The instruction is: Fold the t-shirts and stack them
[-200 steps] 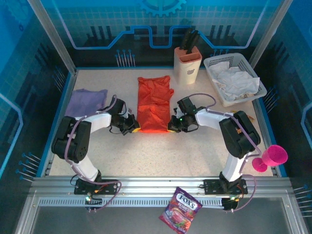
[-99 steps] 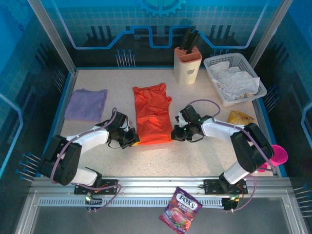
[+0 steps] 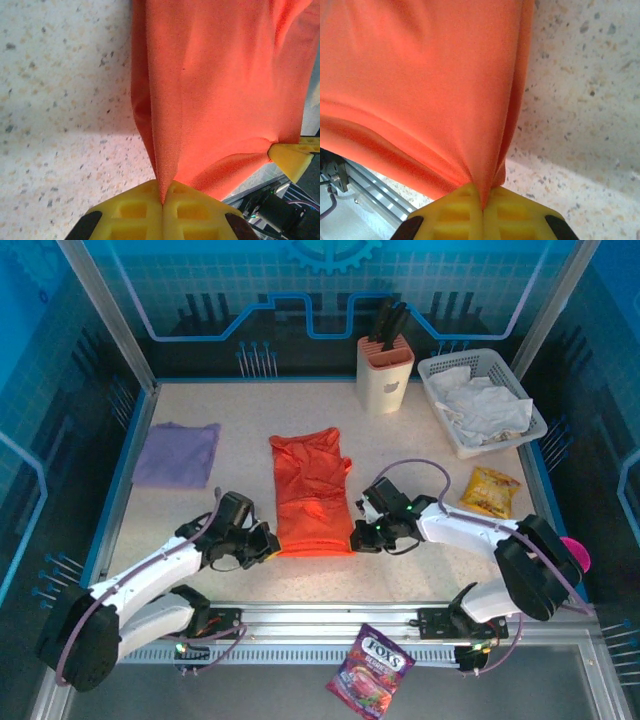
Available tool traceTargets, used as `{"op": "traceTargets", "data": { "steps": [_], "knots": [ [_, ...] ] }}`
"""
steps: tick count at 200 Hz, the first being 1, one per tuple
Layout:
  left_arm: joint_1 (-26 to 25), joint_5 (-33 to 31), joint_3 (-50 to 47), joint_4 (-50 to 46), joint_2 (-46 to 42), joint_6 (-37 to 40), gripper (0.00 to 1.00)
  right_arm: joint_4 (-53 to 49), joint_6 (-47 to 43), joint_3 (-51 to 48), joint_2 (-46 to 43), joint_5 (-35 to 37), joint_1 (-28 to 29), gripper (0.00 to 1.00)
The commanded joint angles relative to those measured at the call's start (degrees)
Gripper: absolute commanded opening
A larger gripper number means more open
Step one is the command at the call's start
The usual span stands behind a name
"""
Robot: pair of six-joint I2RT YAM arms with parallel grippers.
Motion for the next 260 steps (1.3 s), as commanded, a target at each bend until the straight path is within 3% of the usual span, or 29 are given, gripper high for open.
{"op": "traceTargets", "data": {
  "steps": [1,34,75,149,208,260],
  "knots": [
    [-0.4,-3.3,4.7,-8.2,-1.0,-0.7,0.00,-8.1,1.5,3.3,-2.8,3.6,0.3,0.00],
    [-0.2,-5.4,10.9,-10.5,1.3,1.6,0.00,-16.8,-2.4,13.1,-1.6,5.9,-0.6,0.00],
    [0.4,-5.4,19.6,-11.6,8.1,5.1,0.00,-17.5,-5.9,20.6,4.3,1.4,-5.0,0.00],
    [7.0,-2.5,33.4,-16.1,16.0,12.7,0.00,-22.8,-12.4,37.5,15.4,-2.8,-9.7,0.00],
    [6.8,-0.8,29.4,-14.2,14.0,12.0,0.00,-22.4,-12.2,35.1,13.2,-4.1,-9.5,0.00],
    [4.3,-0.3,16.6,-12.2,4.9,7.6,0.00,-21.6,-10.5,25.0,6.3,-1.5,-7.0,0.00]
  ]
}}
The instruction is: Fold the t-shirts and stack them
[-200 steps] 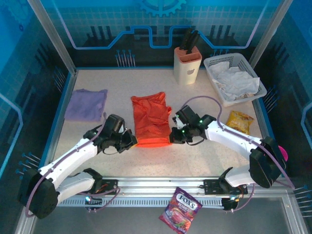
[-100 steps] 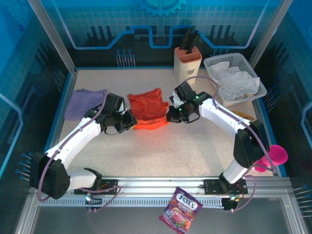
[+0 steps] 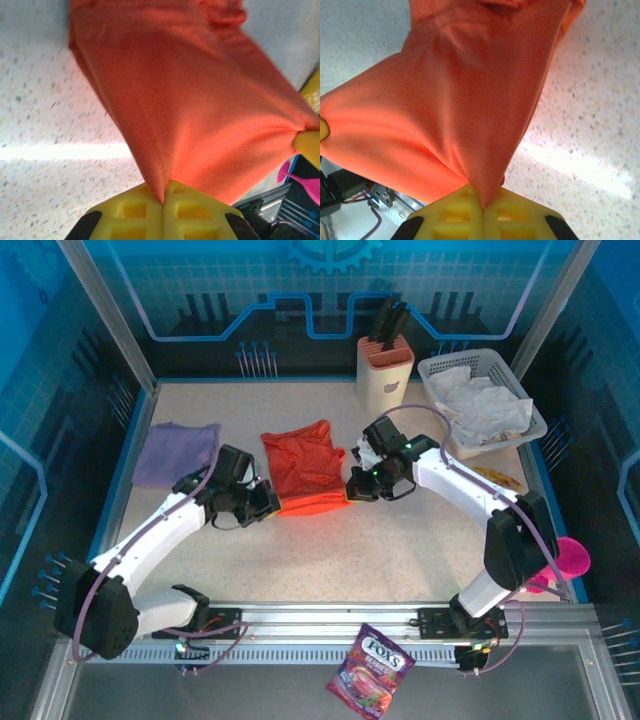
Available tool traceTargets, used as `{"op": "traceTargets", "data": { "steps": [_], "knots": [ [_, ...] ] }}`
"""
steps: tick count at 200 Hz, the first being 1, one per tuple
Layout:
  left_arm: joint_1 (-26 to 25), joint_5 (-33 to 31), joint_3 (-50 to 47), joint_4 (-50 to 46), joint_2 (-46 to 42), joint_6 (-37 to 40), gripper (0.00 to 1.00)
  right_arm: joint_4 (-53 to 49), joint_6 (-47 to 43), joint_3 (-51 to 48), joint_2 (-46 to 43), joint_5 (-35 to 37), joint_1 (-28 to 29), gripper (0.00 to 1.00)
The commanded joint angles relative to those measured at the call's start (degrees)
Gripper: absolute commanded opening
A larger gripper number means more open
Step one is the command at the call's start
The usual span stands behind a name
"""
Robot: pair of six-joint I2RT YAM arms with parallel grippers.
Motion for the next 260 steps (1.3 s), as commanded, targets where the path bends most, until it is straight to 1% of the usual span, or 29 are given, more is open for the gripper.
{"op": "traceTargets", "data": {
  "steps": [1,38,64,73,81,101,113,127,151,165,173,204,233,260],
  "knots": [
    [-1.3,1.5,-5.8,0.7,-5.6,-2.7,0.00,-0.9,0.8,-4.3,-4.0,0.9,1.9,0.00],
    [-6.9,0.0,-13.8,1.0,-15.5,-8.8,0.00,0.7,5.5,-14.6,-10.9,3.5,6.6,0.00],
    [-12.4,-2.0,-17.1,0.4,-21.7,-14.3,0.00,-0.2,10.3,-19.1,-16.6,4.6,10.4,0.00],
    [-13.8,-2.7,-16.8,-0.8,-23.0,-15.2,0.00,-1.2,11.4,-19.2,-17.8,5.0,11.2,0.00],
    [-14.0,-3.0,-15.5,-2.5,-23.5,-15.1,0.00,-2.5,12.0,-18.6,-18.5,5.2,11.5,0.00],
    [-13.9,-5.7,-8.8,-8.0,-21.7,-13.2,0.00,-6.0,11.5,-14.1,-17.9,6.9,11.2,0.00],
    [-12.7,-7.2,-4.0,-10.6,-18.5,-11.1,0.00,-7.0,10.0,-10.3,-15.9,6.5,9.9,0.00],
    [-9.7,-5.8,0.2,-10.9,-13.9,-8.2,0.00,-7.5,7.5,-5.6,-12.2,4.8,7.5,0.00],
    [-1.6,-1.4,4.1,-8.3,-7.0,-3.5,0.00,-8.5,2.2,4.1,-3.3,2.4,4.5,0.00],
    [3.4,1.3,6.1,-6.2,-3.0,-1.2,0.00,-10.2,-1.3,10.3,3.9,0.1,2.6,0.00],
    [5.3,2.8,7.5,-4.7,-0.4,-0.2,0.00,-10.8,-2.5,13.4,7.6,-0.7,1.5,0.00],
    [8.5,5.3,13.2,-1.4,8.9,2.9,0.00,-12.0,-5.2,22.9,18.3,-2.2,-1.9,0.00],
    [10.5,6.9,16.7,2.3,14.8,4.4,0.00,-12.9,-5.5,29.3,22.6,-3.8,-3.3,0.00],
    [11.6,8.1,20.2,3.1,20.3,5.8,0.00,-17.3,-6.7,37.2,26.7,-3.7,-3.9,0.01]
  ]
}}
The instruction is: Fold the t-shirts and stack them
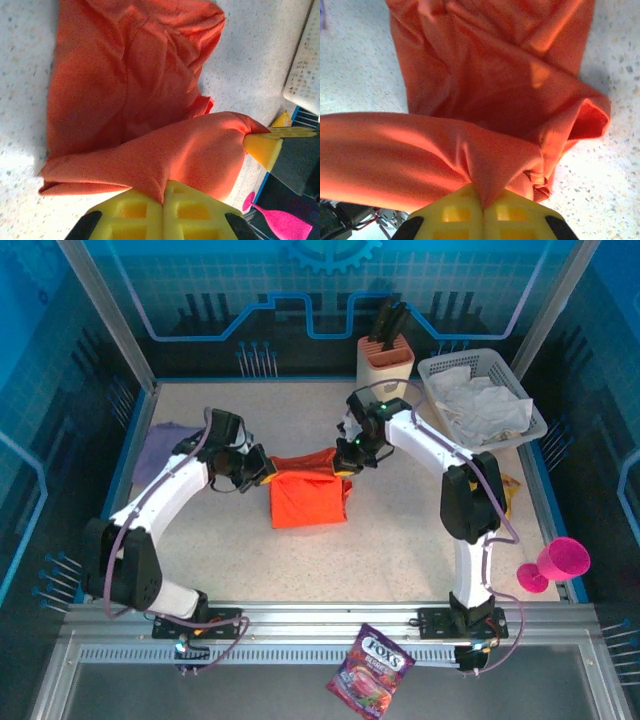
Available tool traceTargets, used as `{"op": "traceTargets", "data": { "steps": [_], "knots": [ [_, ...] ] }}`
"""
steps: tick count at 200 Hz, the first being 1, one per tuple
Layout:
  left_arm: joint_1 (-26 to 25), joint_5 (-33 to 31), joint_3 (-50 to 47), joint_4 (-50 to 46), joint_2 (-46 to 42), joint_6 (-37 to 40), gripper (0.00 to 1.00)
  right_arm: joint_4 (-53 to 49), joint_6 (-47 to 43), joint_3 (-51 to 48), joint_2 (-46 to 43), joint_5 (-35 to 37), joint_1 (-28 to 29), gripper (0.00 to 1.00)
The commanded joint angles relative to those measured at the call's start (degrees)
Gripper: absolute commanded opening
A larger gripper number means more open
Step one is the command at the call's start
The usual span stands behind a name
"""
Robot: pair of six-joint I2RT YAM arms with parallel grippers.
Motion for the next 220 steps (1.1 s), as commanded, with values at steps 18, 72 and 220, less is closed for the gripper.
{"op": "traceTargets", "data": {
  "steps": [18,72,220],
  "knots": [
    [2.3,3.1,5.0,2.5,6.6,4.0,0.00,-5.9,-2.4,10.1,5.2,-3.6,-1.5,0.02],
    [4.4,3.3,5.9,4.7,12.5,3.8,0.00,-8.5,-2.8,19.1,13.6,-3.8,-3.0,0.03],
    [12.8,8.3,13.5,18.7,28.3,3.1,0.40,5.4,0.7,34.1,26.5,-5.2,-6.3,0.79]
  ]
}}
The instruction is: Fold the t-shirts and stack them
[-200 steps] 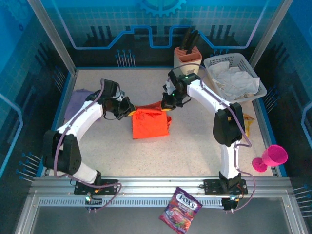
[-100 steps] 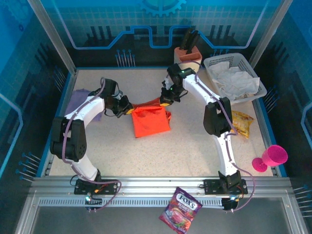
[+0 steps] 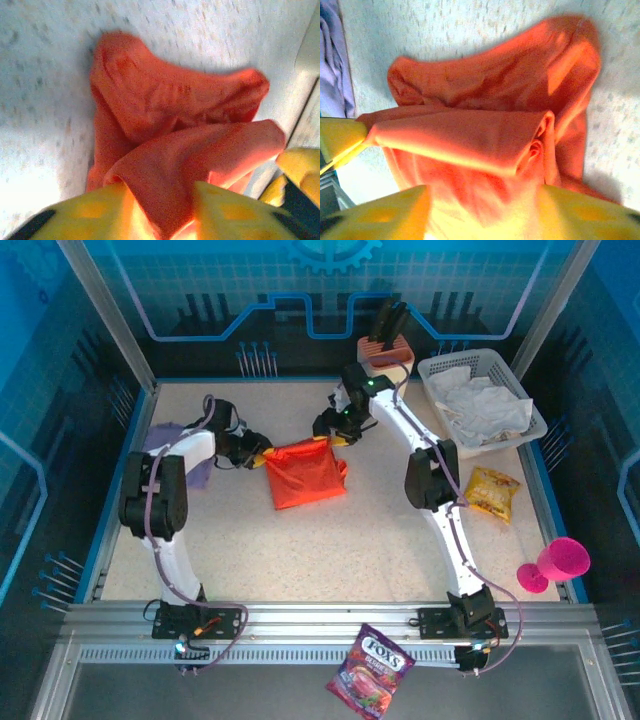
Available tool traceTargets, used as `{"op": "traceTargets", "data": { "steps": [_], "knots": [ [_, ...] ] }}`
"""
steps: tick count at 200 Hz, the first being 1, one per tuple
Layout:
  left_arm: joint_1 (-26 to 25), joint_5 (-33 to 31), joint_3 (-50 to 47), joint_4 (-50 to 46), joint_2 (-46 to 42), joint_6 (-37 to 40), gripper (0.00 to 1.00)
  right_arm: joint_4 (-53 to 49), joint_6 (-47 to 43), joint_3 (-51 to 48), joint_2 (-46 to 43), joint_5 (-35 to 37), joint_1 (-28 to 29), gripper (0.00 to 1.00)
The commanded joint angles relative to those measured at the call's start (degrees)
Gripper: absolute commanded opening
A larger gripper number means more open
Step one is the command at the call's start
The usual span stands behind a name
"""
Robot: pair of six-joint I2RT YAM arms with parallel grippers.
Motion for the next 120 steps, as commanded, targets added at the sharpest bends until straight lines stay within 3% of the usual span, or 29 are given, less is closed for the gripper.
{"op": "traceTargets", "data": {
  "steps": [1,15,25,53,88,120],
  "knots": [
    [2.4,2.9,3.5,3.1,0.6,0.9,0.40,10.2,0.8,-5.1,-3.5,-1.0,-1.6,0.80],
    [2.9,1.1,4.1,1.3,-2.2,2.1,0.46,14.3,-0.6,-10.5,-8.9,1.5,-1.3,1.00],
    [3.0,-0.7,5.5,-1.4,-3.9,3.6,0.52,15.8,-1.4,-12.7,-11.2,2.0,-1.6,1.00],
    [2.8,-0.5,7.6,-5.9,-7.0,4.5,0.54,15.1,-2.6,-16.2,-17.0,0.7,-1.6,1.00],
    [0.0,3.3,4.8,-0.9,-9.8,1.1,0.55,18.2,-0.1,-26.3,-24.5,-3.4,-0.5,1.00],
    [-3.7,5.3,6.0,3.3,-5.4,-1.6,0.55,29.6,6.9,-41.7,-32.3,-8.3,1.6,1.00]
  ]
}}
